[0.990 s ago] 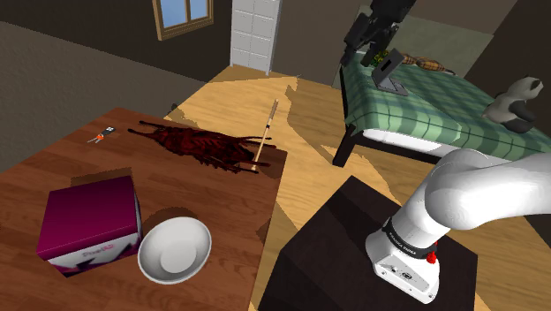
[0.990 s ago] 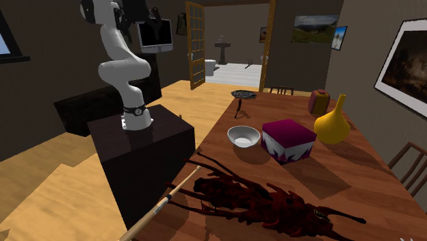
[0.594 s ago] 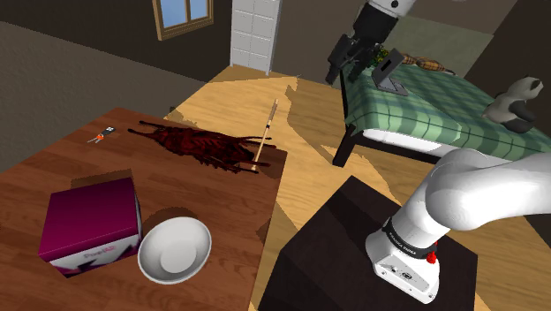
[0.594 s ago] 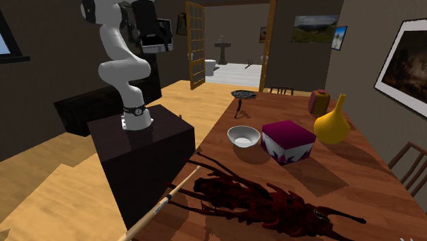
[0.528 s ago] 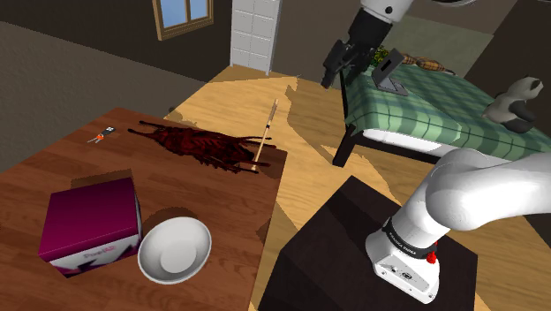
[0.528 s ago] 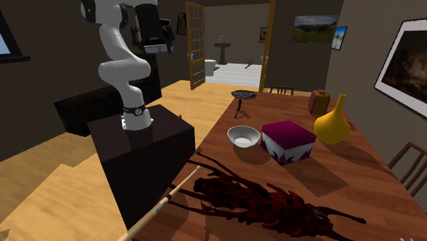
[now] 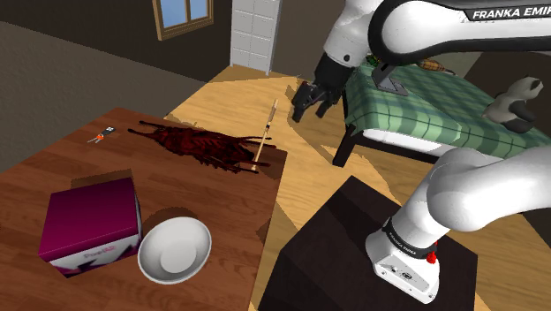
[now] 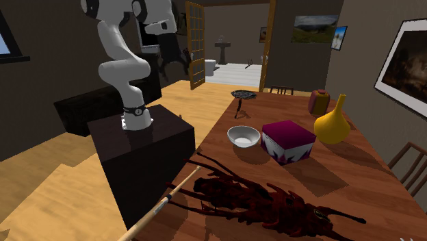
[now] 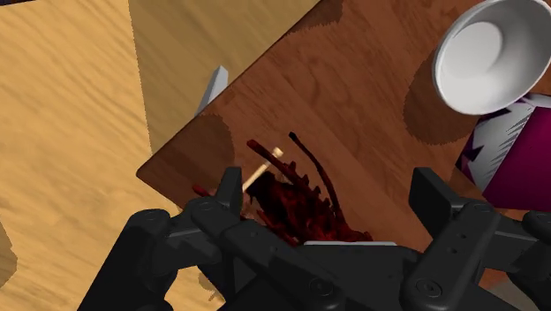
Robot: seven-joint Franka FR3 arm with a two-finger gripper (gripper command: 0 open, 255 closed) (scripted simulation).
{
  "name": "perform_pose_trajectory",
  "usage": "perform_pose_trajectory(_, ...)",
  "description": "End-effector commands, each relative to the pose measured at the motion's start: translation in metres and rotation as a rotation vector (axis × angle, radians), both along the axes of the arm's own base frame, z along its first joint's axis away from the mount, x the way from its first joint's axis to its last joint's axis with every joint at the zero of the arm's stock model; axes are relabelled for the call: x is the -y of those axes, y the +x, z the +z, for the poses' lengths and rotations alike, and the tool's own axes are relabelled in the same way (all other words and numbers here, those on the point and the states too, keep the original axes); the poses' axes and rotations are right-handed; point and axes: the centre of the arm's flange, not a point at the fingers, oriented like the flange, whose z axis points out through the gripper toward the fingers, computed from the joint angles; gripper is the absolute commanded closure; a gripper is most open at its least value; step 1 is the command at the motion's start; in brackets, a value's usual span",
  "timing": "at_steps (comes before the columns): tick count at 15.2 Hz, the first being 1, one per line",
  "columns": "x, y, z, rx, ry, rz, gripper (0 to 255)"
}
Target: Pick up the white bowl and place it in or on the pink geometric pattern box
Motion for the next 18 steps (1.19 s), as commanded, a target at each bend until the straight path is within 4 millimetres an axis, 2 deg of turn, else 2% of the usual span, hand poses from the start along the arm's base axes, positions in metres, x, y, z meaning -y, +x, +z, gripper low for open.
perform_pose_trajectory(1, -0.017, 0.002, -0.021, 0.000, 0.003, -0.002, 0)
perform_pose_trajectory(18, -0.147, 0.040, -0.198, -0.017, 0.028, -0.008, 0)
